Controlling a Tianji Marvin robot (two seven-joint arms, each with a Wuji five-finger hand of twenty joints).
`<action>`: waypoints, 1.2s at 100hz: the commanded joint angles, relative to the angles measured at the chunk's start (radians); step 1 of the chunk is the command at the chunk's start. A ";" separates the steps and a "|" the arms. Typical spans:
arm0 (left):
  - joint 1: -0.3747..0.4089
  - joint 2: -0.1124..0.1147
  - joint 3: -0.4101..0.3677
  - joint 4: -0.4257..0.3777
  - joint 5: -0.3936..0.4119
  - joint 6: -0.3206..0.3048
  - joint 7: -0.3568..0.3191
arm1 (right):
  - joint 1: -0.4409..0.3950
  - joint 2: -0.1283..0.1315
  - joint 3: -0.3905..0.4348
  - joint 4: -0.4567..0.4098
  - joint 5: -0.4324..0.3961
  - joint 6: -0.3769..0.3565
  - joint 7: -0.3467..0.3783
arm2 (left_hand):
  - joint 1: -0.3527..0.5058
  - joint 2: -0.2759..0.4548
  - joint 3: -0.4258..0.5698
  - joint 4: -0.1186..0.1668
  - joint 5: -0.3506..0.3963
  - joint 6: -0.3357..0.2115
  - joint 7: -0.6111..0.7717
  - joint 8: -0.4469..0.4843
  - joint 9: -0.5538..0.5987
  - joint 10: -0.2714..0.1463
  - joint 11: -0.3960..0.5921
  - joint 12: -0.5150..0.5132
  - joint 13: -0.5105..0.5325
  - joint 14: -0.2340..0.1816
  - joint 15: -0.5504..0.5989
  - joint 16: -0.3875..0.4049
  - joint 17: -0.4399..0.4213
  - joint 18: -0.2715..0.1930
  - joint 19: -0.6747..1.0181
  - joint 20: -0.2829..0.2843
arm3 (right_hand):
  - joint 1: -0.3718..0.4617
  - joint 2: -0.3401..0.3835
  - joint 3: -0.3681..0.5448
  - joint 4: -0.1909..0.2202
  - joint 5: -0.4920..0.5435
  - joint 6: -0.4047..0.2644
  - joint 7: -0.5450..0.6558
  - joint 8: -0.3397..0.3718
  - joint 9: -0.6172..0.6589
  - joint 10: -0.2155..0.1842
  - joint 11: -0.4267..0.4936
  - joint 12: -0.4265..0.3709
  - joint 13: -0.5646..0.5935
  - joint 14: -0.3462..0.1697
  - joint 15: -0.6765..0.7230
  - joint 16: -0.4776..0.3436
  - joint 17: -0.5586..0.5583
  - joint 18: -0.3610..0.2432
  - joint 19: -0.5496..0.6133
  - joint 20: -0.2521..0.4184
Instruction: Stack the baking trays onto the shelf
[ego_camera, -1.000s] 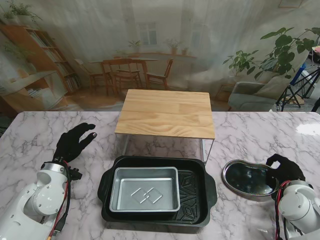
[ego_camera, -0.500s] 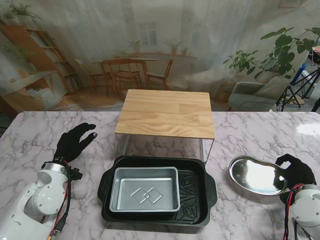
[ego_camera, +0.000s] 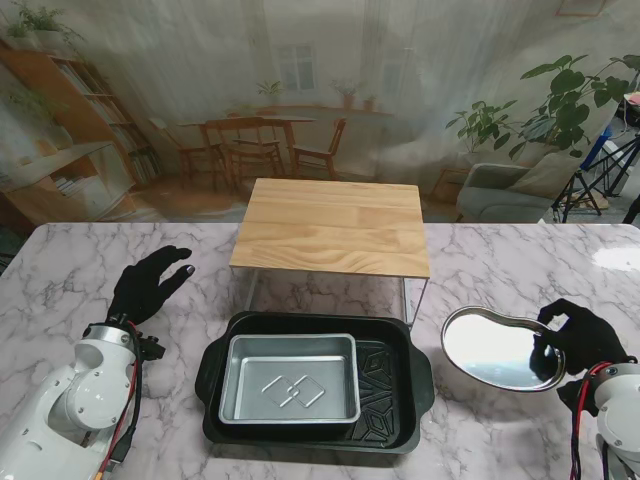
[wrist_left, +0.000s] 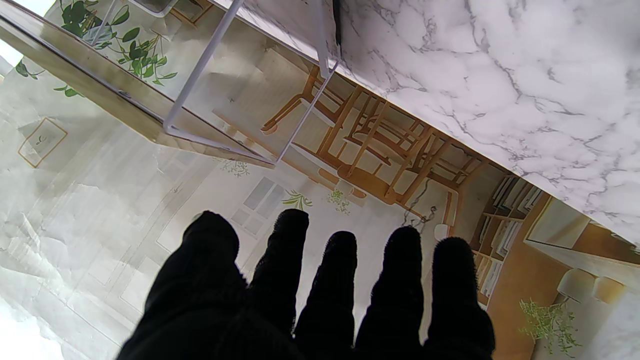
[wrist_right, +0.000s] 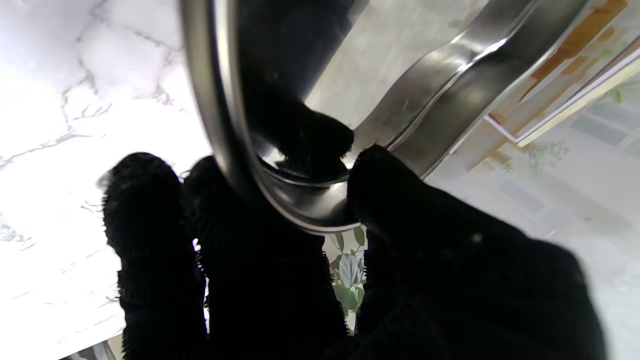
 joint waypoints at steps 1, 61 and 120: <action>-0.001 0.000 0.004 0.003 -0.004 0.003 -0.015 | -0.007 0.003 -0.025 -0.026 -0.014 0.017 0.009 | 0.017 0.048 -0.023 0.018 0.017 0.007 -0.011 -0.014 -0.008 -0.003 -0.009 0.009 -0.003 -0.008 -0.021 0.014 -0.021 -0.012 -0.028 0.017 | 0.115 0.138 0.111 0.053 0.152 -0.074 0.156 0.069 0.037 -0.025 0.031 -0.013 0.030 -0.066 0.133 0.027 0.019 0.034 0.015 0.011; 0.000 -0.001 0.009 0.000 -0.012 0.011 -0.018 | 0.018 0.004 -0.256 -0.196 -0.013 0.273 0.003 | 0.017 0.048 -0.023 0.018 0.017 0.006 -0.012 -0.016 -0.008 -0.003 -0.010 0.009 -0.003 -0.007 -0.021 0.014 -0.021 -0.010 -0.030 0.019 | 0.116 0.147 0.103 0.054 0.136 -0.057 0.144 0.059 0.034 -0.020 0.023 -0.013 0.032 -0.079 0.124 0.020 0.029 0.018 0.013 0.007; 0.005 -0.001 0.004 -0.001 0.000 0.007 -0.009 | 0.092 -0.001 -0.457 -0.284 -0.027 0.424 -0.029 | 0.016 0.049 -0.023 0.018 0.016 0.005 -0.010 -0.013 -0.009 -0.003 -0.009 0.009 -0.003 -0.009 -0.022 0.014 -0.021 -0.008 -0.030 0.020 | 0.116 0.149 0.102 0.055 0.124 -0.047 0.142 0.041 0.033 -0.019 0.021 -0.019 0.031 -0.081 0.112 0.010 0.033 0.015 0.012 -0.003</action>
